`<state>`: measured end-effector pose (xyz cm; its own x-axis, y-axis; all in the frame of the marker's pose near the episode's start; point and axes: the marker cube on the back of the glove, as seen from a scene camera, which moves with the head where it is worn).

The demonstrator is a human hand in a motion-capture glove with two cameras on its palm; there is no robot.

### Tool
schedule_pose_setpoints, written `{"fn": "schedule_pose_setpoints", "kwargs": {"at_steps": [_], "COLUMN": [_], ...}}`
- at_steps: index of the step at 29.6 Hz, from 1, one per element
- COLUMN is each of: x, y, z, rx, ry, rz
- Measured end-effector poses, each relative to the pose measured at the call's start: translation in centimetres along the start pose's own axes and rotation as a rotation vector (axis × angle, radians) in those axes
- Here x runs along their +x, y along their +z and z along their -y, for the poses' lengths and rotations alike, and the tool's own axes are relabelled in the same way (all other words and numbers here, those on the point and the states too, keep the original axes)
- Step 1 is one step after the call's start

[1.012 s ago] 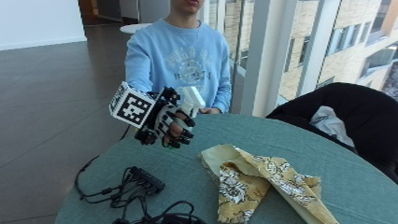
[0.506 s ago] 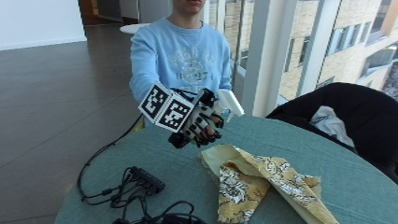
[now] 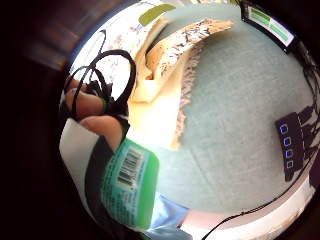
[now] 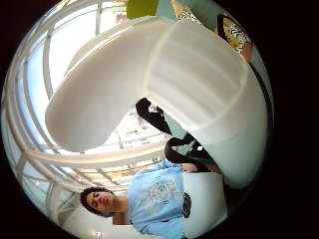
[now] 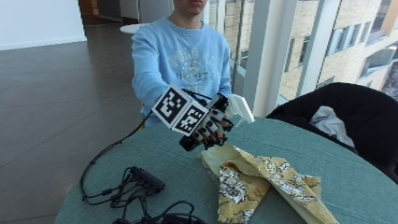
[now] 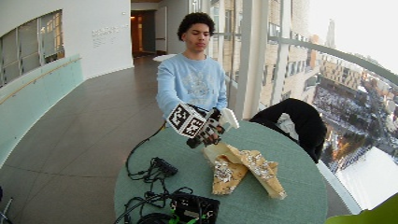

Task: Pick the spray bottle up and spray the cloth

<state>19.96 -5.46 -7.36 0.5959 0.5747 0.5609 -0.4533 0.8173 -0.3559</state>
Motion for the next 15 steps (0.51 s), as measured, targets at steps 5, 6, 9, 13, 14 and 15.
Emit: {"fn": "schedule_pose_setpoints", "kwargs": {"at_steps": [5,6,9,13,14,15], "x": [0.3,0.3,0.5,0.3,0.3,0.2], "y": [0.5,0.7,1.0,1.4,1.4,1.4], "z": [0.1,0.1,0.1,0.2,0.2,0.2], "rx": [-0.018,-0.022,-0.037,-0.053,-0.054,-0.054], "ry": [0.021,0.025,0.033,0.037,0.036,0.035], "rz": [-0.005,-0.007,-0.013,-0.028,-0.029,-0.030]}}
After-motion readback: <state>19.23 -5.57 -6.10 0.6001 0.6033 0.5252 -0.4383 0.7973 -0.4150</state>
